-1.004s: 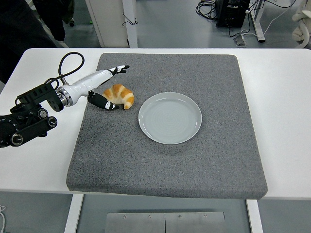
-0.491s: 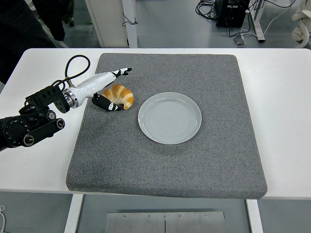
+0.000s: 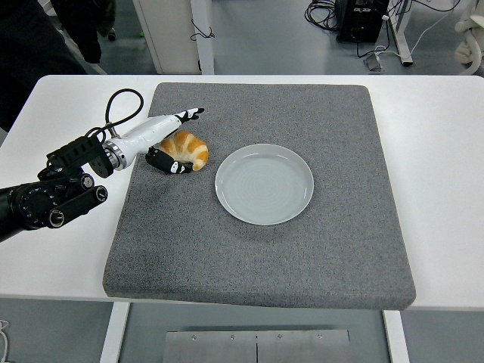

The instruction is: Place the bread on the plate

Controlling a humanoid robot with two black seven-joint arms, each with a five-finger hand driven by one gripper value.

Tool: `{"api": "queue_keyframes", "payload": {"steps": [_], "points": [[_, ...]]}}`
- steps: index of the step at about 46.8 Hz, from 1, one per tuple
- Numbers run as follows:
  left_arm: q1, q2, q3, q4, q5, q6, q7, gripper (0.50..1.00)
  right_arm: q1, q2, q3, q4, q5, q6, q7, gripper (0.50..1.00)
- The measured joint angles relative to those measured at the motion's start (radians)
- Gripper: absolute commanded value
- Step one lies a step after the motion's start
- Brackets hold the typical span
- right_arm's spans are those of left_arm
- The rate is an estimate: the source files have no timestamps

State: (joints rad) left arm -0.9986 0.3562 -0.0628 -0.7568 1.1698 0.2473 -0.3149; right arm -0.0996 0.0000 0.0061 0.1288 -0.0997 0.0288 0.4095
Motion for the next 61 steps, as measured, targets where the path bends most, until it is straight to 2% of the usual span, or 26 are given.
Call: {"api": "queue_keyframes", "payload": {"steps": [9,13,32,48,61], "points": [[0.0,0.003,0.0,0.002,-0.006,-0.003,0.0,0.734,0.0,0.0,0.0,0.0,0.0,0.0,0.0,1.0],[0.0,0.003,-0.002,0.002,-0.011,-0.003,0.0,0.711,0.0,0.0,0.0,0.0,0.0,0.0,0.0,1.0],[-0.02,0.007,-0.01,-0.005,-0.081,-0.018,0.002,0.677,0.0,0.0,0.0,0.0,0.0,0.0,0.0,1.0],[-0.117,0.021,-0.018,-0.015,-0.117,-0.063,-0.002,0.678,0.001,0.0,0.0,0.0,0.0,0.0,0.0,1.0],[-0.17,0.023,-0.015,-0.037,-0.115,-0.078,-0.009,0.683,0.0,0.0,0.0,0.0,0.0,0.0,0.0,1.0]]}}
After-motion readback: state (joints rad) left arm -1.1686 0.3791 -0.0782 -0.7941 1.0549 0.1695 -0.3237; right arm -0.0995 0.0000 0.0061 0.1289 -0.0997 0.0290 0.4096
